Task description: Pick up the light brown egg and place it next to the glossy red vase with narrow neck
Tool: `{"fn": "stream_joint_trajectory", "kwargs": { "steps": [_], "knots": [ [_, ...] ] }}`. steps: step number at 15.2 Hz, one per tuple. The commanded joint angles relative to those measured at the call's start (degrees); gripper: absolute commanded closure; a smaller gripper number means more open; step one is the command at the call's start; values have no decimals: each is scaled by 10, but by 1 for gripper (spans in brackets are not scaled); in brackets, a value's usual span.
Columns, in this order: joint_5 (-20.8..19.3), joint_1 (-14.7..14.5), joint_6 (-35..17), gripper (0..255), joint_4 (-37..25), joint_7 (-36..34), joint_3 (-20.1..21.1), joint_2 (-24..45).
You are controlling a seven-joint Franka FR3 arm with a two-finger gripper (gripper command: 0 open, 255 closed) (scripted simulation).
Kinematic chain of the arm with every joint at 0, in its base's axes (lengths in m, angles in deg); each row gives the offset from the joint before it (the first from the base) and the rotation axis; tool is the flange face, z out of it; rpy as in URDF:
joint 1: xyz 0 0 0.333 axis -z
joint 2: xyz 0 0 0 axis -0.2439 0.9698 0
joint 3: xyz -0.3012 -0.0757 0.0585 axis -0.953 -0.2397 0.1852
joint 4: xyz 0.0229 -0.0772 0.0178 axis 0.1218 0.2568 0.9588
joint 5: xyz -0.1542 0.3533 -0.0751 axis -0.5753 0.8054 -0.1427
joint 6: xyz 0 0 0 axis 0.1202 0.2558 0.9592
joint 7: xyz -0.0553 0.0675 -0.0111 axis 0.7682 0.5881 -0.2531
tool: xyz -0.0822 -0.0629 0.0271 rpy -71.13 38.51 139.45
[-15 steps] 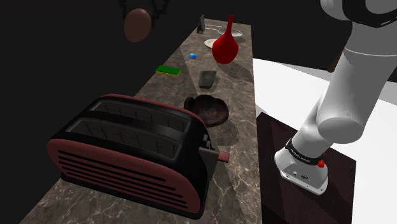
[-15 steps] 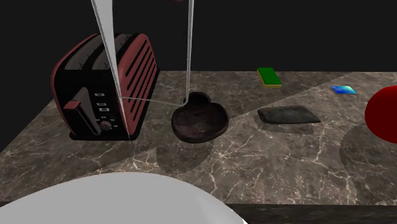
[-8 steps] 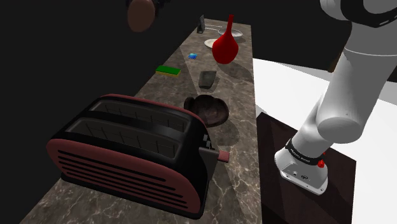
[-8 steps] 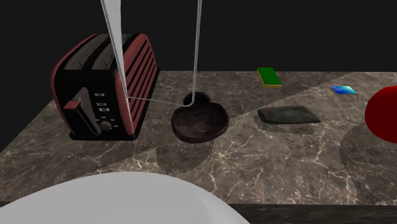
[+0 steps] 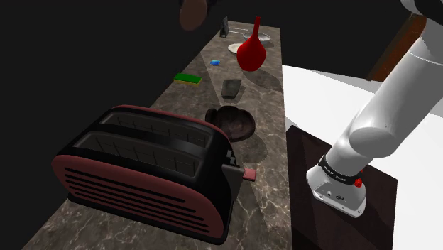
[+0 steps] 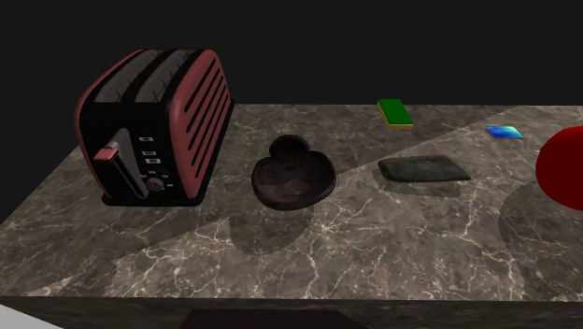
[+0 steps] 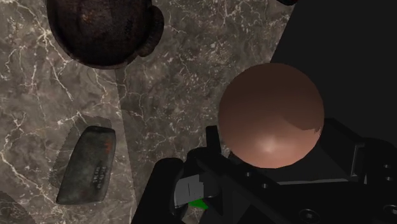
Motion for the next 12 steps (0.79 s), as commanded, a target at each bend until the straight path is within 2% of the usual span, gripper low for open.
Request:
{"fn": "stream_joint_trajectory", "kwargs": {
  "steps": [1, 12],
  "knots": [
    [9, 15, 7, 255, 12, 29, -15, -13],
    [36, 87, 46, 255, 75, 185, -105, -75]
  ]
}}
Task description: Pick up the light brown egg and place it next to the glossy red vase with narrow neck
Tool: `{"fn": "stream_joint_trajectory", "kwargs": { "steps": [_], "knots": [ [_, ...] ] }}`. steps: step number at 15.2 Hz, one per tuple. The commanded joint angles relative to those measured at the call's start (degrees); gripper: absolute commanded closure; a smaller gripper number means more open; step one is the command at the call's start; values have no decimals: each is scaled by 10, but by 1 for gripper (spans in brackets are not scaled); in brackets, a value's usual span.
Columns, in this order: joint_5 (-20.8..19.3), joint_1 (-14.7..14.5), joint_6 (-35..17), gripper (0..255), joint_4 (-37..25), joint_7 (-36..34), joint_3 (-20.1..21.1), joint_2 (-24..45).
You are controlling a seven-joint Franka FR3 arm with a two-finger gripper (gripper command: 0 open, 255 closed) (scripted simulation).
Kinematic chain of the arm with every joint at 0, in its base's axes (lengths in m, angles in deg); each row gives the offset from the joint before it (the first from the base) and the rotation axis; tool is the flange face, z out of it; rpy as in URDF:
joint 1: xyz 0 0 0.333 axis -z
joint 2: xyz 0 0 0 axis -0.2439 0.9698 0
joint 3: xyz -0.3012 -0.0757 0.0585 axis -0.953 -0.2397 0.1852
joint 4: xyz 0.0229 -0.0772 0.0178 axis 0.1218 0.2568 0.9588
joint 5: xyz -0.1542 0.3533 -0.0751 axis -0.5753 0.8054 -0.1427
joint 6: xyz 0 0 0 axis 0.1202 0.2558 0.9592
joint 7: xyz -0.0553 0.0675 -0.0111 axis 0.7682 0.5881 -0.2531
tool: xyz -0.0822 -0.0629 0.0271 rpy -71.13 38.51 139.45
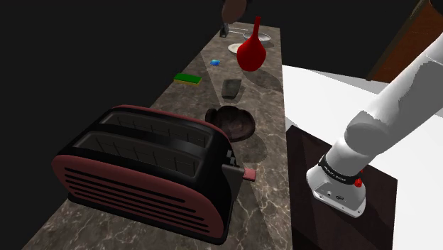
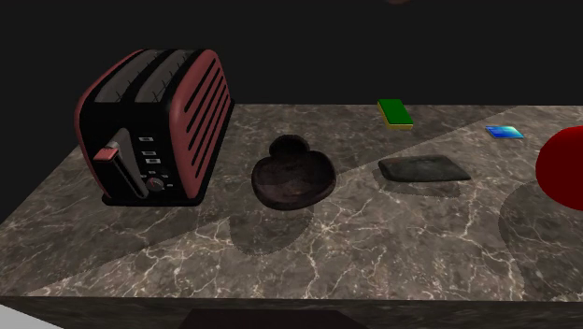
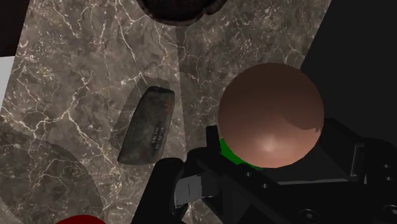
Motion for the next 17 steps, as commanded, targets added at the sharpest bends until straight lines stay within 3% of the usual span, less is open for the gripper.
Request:
{"fn": "stream_joint_trajectory", "kwargs": {
  "steps": [1, 9, 17],
  "knots": [
    [2, 12, 6, 255, 7, 30, -17, -6],
    [2, 61, 46, 255, -11, 139, -84, 5],
    [6, 113, 94, 255, -80, 246, -149, 57]
  ]
}}
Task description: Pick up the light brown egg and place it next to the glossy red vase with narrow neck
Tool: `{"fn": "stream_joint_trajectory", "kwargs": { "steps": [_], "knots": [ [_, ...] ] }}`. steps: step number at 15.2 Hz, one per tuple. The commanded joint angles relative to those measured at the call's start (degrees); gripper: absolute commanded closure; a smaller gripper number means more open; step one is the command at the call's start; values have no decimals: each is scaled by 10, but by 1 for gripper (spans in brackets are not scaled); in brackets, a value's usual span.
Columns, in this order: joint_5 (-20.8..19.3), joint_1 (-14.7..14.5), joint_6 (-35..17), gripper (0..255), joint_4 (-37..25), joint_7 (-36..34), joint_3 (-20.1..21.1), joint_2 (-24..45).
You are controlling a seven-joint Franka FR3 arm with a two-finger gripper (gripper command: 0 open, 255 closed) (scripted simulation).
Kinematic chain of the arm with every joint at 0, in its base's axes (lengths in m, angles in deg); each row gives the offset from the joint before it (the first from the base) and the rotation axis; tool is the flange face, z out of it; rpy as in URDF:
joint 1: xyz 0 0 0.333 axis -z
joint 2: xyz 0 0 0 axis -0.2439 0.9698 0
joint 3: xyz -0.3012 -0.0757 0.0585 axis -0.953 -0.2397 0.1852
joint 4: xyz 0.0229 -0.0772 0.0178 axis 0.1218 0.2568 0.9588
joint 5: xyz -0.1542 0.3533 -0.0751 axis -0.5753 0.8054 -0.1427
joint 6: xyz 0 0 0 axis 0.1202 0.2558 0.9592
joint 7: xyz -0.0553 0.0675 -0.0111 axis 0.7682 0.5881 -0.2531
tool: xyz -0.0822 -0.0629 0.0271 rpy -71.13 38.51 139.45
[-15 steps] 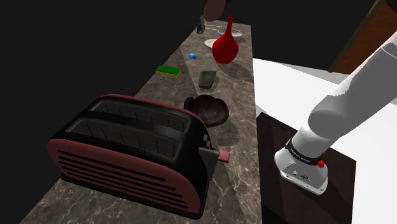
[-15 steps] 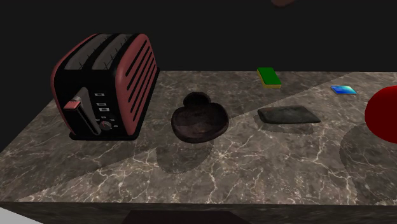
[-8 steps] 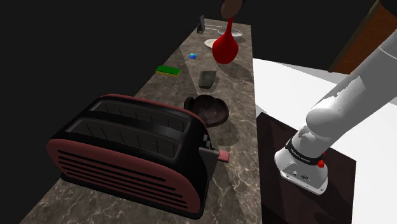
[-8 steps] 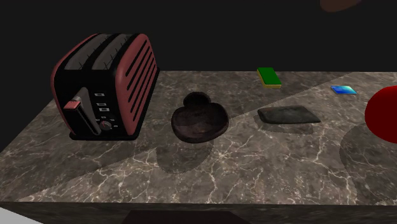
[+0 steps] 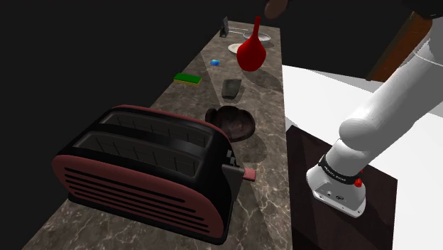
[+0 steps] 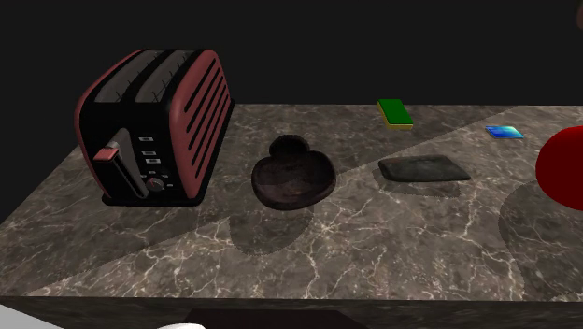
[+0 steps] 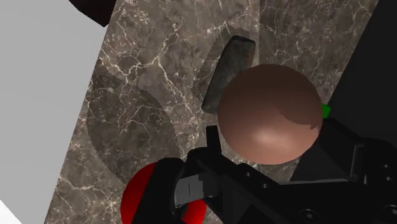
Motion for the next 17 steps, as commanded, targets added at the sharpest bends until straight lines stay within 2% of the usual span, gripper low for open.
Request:
{"fn": "stream_joint_trajectory", "kwargs": {
  "steps": [1, 7, 8, 17],
  "knots": [
    [3, 14, 14, 255, -24, 27, -16, 19],
    [20, 65, 64, 255, -125, 105, -58, 95],
    [20, 66, 65, 255, -128, 106, -59, 97],
    [6, 57, -19, 255, -5, 121, -54, 58]
  ]
}}
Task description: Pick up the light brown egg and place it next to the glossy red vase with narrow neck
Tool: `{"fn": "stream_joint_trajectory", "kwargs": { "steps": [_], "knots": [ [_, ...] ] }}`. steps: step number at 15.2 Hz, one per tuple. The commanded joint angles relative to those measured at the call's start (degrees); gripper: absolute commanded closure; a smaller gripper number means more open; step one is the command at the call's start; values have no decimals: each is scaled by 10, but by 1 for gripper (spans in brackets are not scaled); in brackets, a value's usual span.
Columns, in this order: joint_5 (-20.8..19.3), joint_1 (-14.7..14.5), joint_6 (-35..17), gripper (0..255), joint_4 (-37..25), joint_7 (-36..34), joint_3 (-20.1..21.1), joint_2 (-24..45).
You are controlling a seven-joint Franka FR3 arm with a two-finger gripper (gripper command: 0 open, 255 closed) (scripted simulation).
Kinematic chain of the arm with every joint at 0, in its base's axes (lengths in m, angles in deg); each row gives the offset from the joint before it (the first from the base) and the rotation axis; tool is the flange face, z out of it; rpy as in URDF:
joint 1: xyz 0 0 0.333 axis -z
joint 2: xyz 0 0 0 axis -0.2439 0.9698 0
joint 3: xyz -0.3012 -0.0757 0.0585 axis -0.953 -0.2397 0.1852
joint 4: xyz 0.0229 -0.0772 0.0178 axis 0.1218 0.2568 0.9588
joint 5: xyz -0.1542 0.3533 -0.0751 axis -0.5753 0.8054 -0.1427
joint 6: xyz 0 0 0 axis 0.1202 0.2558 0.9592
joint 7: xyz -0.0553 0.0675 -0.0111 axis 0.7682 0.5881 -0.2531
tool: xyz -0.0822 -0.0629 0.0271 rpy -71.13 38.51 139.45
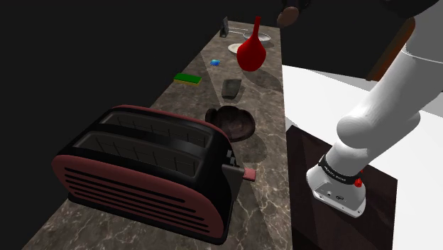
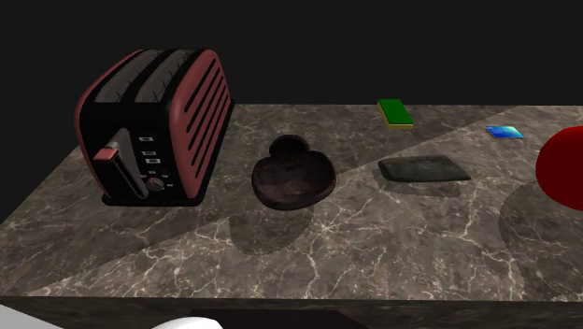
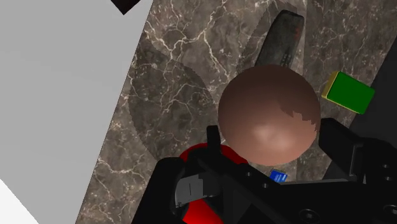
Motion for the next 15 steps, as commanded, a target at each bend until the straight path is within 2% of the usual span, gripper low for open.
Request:
{"fn": "stream_joint_trajectory", "kwargs": {
  "steps": [1, 15],
  "knots": [
    [-2, -1, -18, 255, 25, 4, 1, -7],
    [-8, -7, -130, 255, 163, 27, 5, -32]
  ]
}}
